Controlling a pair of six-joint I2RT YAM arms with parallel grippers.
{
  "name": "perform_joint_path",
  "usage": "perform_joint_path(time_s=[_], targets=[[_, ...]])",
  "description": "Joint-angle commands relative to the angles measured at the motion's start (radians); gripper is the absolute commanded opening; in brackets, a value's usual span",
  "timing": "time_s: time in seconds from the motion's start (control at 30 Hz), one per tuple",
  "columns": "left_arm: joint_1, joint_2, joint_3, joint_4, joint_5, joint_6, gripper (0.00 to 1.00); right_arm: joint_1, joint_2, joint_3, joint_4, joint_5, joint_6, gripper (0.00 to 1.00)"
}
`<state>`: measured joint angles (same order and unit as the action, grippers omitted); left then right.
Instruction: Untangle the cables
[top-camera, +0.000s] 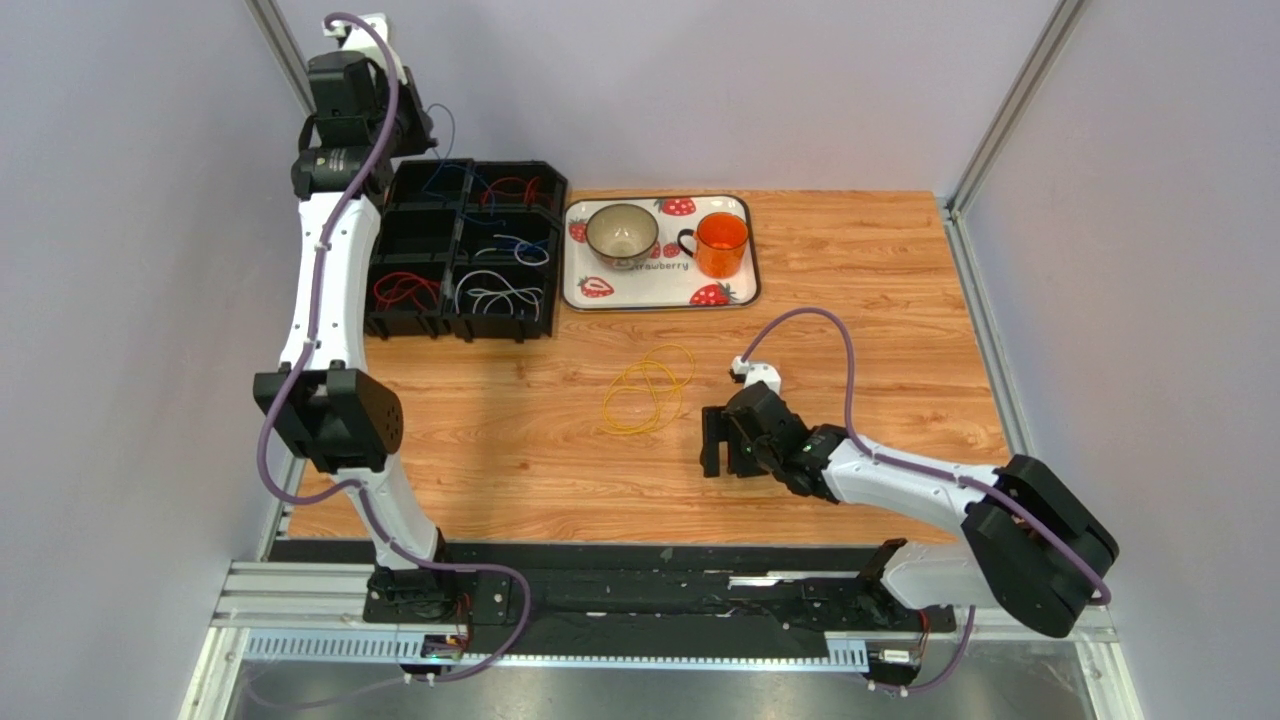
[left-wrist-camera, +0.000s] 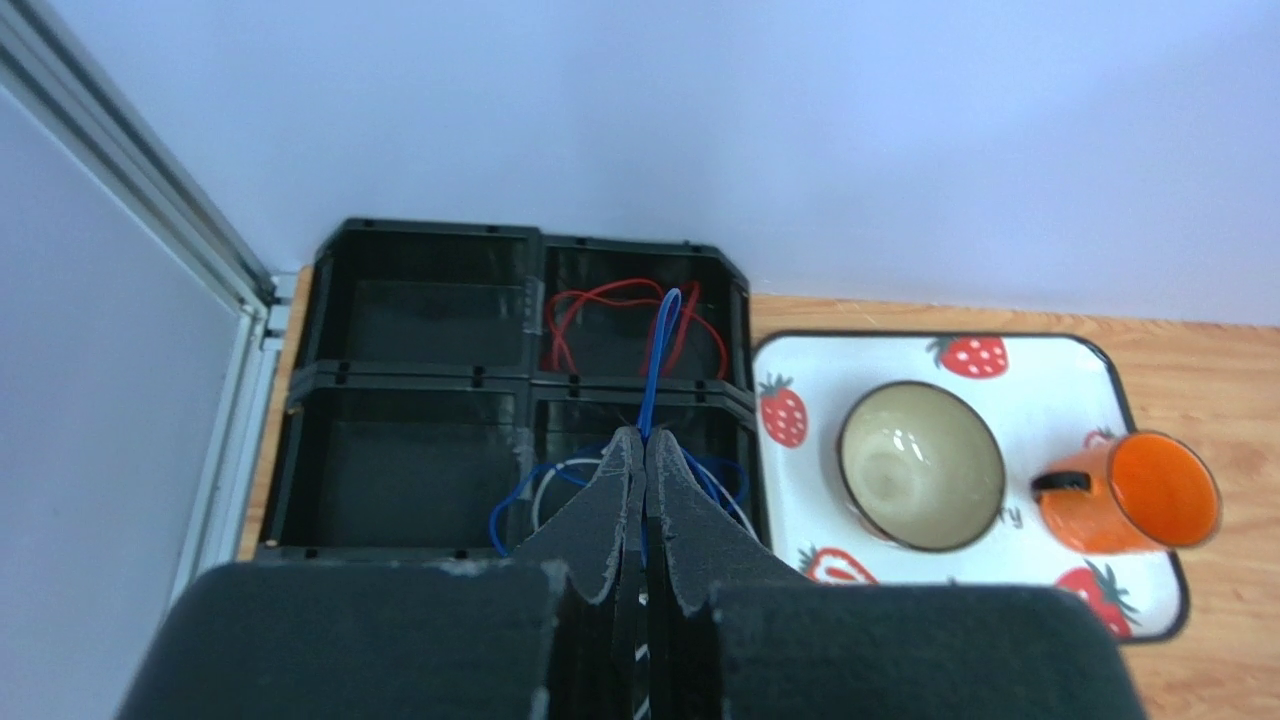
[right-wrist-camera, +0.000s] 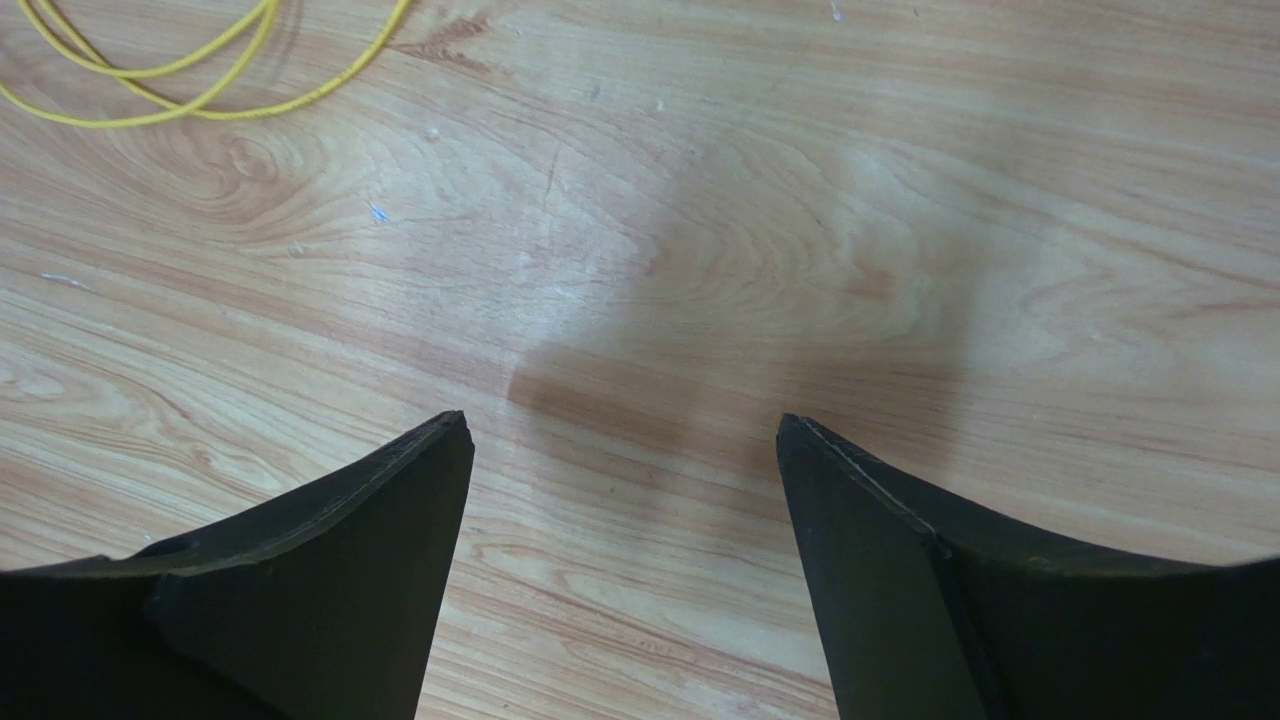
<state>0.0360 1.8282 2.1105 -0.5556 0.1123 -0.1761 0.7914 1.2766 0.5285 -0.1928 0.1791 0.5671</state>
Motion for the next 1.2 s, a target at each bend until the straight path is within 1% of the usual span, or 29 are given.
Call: perform_joint_path(time_s=[0.0,0.27,0.37,0.5,0.6,0.9,1.17], targets=[[0.053,0.031,0.055,0.074,0.018,-0.026,0.00,0.003,0.021,0.022,0.062,-0.012,-0.021,0.82],[0.116,0.108,0.074,0.092,-0.003,0.003,0.00,-0.003,0.047,0.033,0.066,-0.027,-0.023,0.82],[0.125,0.114,0.057,0.100,-0.039,0.006,0.00,-0.008,0.055,0.036,0.067,-0.035,-0.024,0.82],[0.140,0.112,0.002,0.151,-0.068,0.003,0.00,-0.011,0.064,0.039,0.067,-0.041,-0.026,0.82],[0.148,0.131,-0.006,0.155,-0.100,0.003,0.00,-0.012,0.067,0.041,0.067,-0.044,-0.027,0.82],[0.182,0.164,-0.033,0.181,-0.109,0.009,0.00,-0.015,0.076,0.047,0.066,-0.050,-0.030,0.81],[0.185,0.197,-0.041,0.212,-0.102,-0.005,0.00,-0.017,0.084,0.053,0.064,-0.055,-0.030,0.81]])
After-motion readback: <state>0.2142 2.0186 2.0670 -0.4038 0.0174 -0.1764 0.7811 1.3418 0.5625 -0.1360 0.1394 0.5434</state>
